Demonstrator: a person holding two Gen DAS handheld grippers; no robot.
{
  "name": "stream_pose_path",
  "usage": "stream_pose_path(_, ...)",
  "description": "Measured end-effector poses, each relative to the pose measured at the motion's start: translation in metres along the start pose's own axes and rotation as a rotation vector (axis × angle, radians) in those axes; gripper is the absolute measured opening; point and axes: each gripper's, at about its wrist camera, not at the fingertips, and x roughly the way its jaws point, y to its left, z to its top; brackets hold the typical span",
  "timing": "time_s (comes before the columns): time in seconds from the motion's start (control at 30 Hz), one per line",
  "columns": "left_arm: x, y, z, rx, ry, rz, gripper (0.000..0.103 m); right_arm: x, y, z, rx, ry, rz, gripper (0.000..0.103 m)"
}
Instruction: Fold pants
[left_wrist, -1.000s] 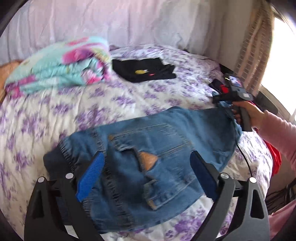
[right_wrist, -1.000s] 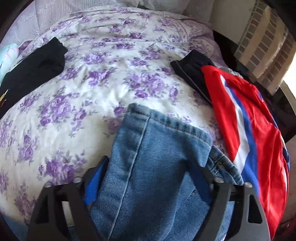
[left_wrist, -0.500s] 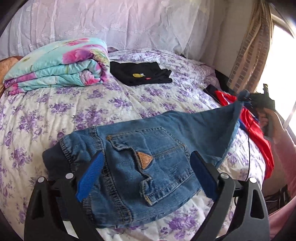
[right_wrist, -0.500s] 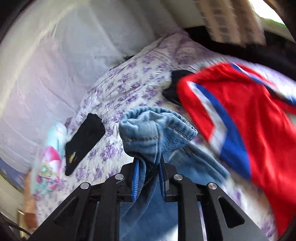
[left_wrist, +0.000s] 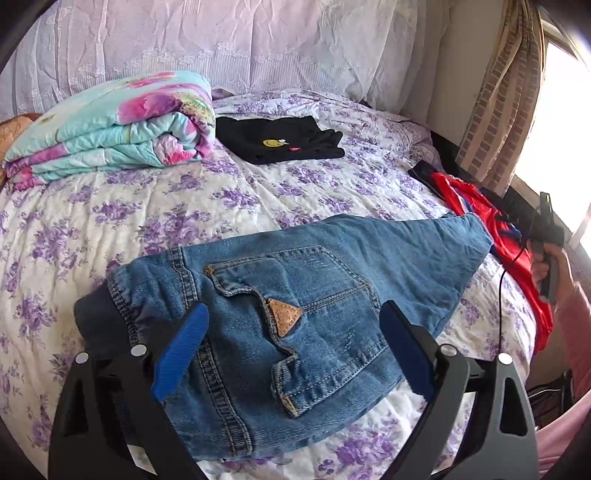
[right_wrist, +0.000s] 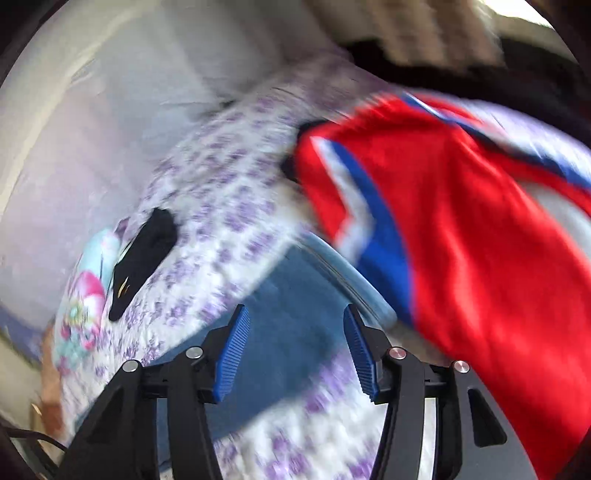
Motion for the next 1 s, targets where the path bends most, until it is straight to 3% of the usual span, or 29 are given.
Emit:
stream_pose_path(0.07, -0.001, 0.001, 0.001, -0.001, -0.008, 0.0, 0.091, 0.021, 0.019, 0.017, -0.097, 0.017, -0.062, 0.054)
stream_pose_path(0.17, -0.002, 0.005, 0.001, -0.023, -0.016, 0.009, 0.091, 0.057, 0.026, 0.034, -0.253, 0.066, -0.261, 0.061)
stream_pose_path(0.2, -0.002, 0.006, 0.001, -0.025, -0.015, 0.014, 0.091, 0.077, 0.027, 0.04, -0.302, 0.12, -0.333, 0.061)
stream_pose_path(0.23, -0.001, 0.008, 0.001, -0.029, -0.012, 0.023, 0.091, 0.08, 0.018, 0.04, -0.309, 0.156, -0.326, 0.06)
stream_pose_path(0.3, 0.002, 0.012, 0.001, -0.038, -0.004, 0.038, 0.091, 0.093, 0.004, 0.041, -0.275, 0.265, -0.201, 0.014)
stream_pose_path(0.37, 0.004, 0.014, 0.0, -0.046, 0.004, 0.047, 0.091, 0.093, 0.006, 0.045, -0.257, 0.283, -0.147, 0.012)
stream_pose_path(0.47, 0.008, 0.016, 0.0, -0.043, 0.011, 0.06, 0.091, 0.072, 0.03, 0.055, -0.368, 0.159, -0.129, 0.01)
stream_pose_path(0.57, 0.01, 0.011, -0.001, -0.021, 0.012, 0.087, 0.091, 0.057, 0.035, 0.073, -0.31, 0.053, -0.03, 0.011)
stream_pose_path(0.67, 0.012, 0.007, -0.002, 0.006, 0.012, 0.119, 0.091, 0.081, 0.029, 0.073, -0.319, 0.083, -0.071, 0.011)
stream_pose_path(0.73, 0.013, 0.004, -0.003, 0.02, 0.014, 0.135, 0.091, 0.11, 0.02, 0.061, -0.356, 0.144, -0.124, 0.019)
stream_pose_path(0.8, 0.013, 0.003, -0.003, 0.027, 0.016, 0.146, 0.092, 0.117, 0.009, 0.056, -0.353, 0.132, -0.198, 0.056)
stream_pose_path(0.9, 0.014, 0.004, -0.003, 0.024, 0.019, 0.146, 0.092, 0.083, 0.004, 0.059, -0.274, 0.042, -0.213, 0.058)
stream_pose_path(1.0, 0.015, 0.005, -0.002, 0.02, 0.019, 0.136, 0.094, 0.043, 0.028, 0.048, -0.29, -0.01, -0.067, 0.058)
